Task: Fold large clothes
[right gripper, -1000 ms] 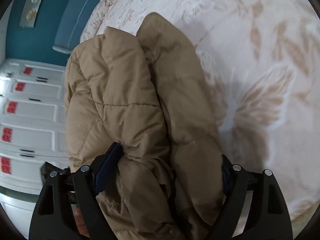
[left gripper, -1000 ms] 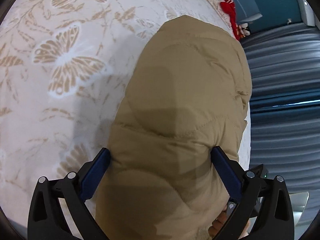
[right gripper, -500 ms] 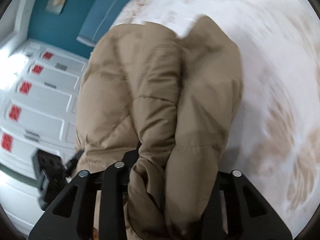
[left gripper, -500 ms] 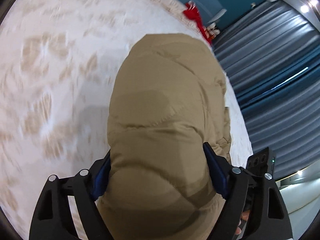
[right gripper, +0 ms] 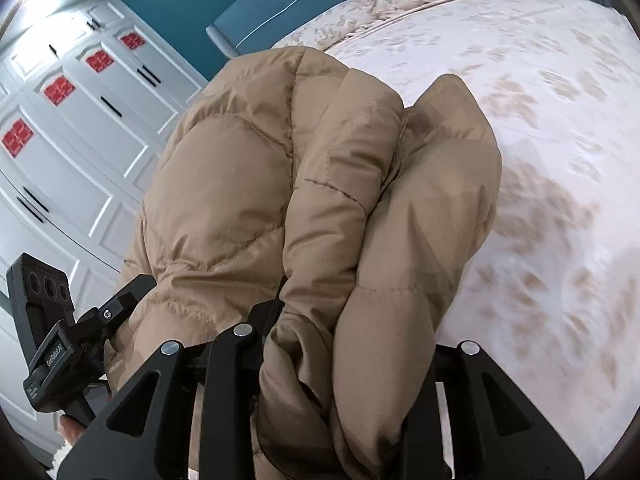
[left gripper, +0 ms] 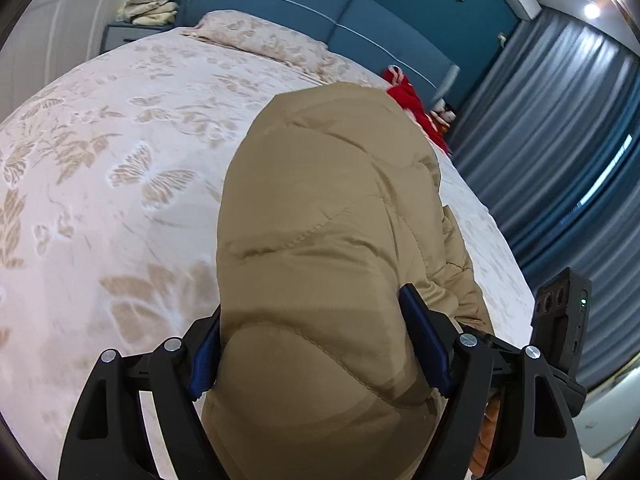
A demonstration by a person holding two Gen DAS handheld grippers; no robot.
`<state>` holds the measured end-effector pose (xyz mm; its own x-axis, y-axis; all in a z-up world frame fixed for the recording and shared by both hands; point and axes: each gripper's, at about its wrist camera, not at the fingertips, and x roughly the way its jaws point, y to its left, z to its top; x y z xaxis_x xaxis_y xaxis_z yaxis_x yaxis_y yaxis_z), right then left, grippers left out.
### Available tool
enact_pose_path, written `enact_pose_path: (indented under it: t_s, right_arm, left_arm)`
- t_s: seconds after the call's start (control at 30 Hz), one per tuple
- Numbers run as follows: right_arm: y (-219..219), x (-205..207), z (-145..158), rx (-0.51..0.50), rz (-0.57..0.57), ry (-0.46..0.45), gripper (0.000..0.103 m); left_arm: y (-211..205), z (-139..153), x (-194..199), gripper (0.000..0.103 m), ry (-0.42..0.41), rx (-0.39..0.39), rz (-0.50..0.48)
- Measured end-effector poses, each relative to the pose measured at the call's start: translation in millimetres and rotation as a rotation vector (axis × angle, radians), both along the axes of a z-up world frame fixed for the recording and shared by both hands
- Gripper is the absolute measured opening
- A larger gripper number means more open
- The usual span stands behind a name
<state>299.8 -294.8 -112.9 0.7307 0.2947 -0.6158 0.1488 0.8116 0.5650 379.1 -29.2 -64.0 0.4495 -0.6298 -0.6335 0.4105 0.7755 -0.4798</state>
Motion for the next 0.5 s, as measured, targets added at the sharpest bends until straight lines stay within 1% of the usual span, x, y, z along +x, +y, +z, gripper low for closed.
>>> enact_pose_path:
  t_s: [0.17,0.27,0.37,0.47,0.5]
  right_arm:
    - [26,39,-14,-0.041,0.017,0.032,0.027]
    - [33,45,-22,-0.058,0.020,0.040,0.028]
    - [31,50,-30,-0.067,0.016,0.054,0.031]
    - [29,48,-34,-0.074,0.011,0.072,0.037]
    - [28,50,-34,-0.074,0.006,0.085,0.044]
  left_arm:
    - [21,-30,32,0.077,0.042,0.005,0.036]
    - [27,-43,41,0.077,0.044,-0.006,0.045]
    - [28,-51,40,0.077,0.031,0.001,0.054]
    - [26,-53,33,0.078,0.012,0.020,0.063]
    - [26,-52,30,0.079,0.013,0.030,0.069]
